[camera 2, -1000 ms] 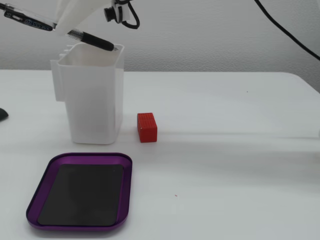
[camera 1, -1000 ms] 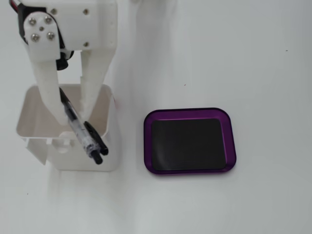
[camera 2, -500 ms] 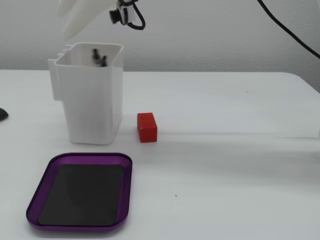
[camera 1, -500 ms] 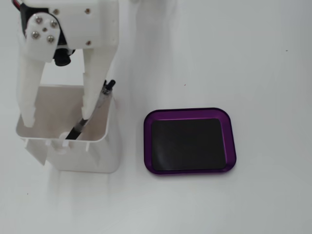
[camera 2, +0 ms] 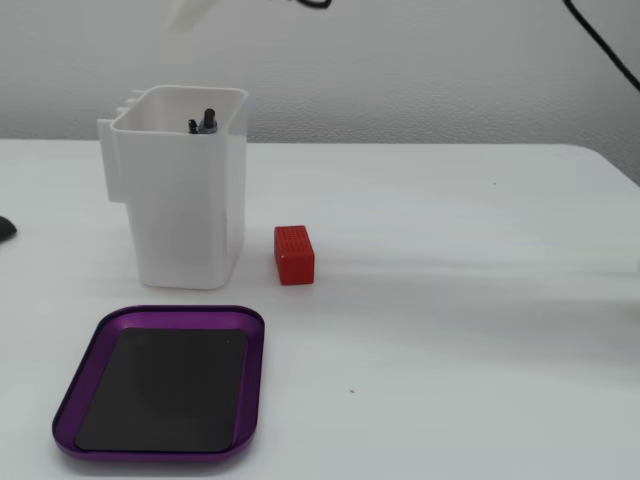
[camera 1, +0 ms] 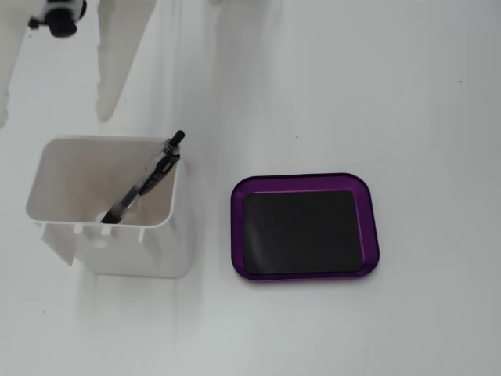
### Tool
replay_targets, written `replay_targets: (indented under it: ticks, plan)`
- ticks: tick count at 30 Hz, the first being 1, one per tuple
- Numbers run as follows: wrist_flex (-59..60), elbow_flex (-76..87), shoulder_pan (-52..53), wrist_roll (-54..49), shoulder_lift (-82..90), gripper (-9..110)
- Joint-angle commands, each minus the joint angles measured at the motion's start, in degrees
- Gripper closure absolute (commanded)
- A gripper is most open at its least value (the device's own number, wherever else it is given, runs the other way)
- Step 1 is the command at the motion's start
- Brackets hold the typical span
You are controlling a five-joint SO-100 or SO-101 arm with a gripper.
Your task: Pick up the pen and put it in the pen holder.
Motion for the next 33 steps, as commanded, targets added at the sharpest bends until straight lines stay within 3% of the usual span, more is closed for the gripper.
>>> replay_targets:
  ticks: [1,6,13,18,25,33]
  plan:
    - [2.4,-4.0,-0.5,-7.6,12.4,78]
    - [2.4,7.6,-0.5,-20.7,26.7,78]
    - [2.3,43.4,-2.0,-29.5,49.6,78]
    - [0.4,71.2,-1.9,-32.3,65.4,78]
    - [-11.3,107.3,-2.0,-33.0,85.4,78]
    - [-24.3,137.5,-2.0,-33.0,110.4,78]
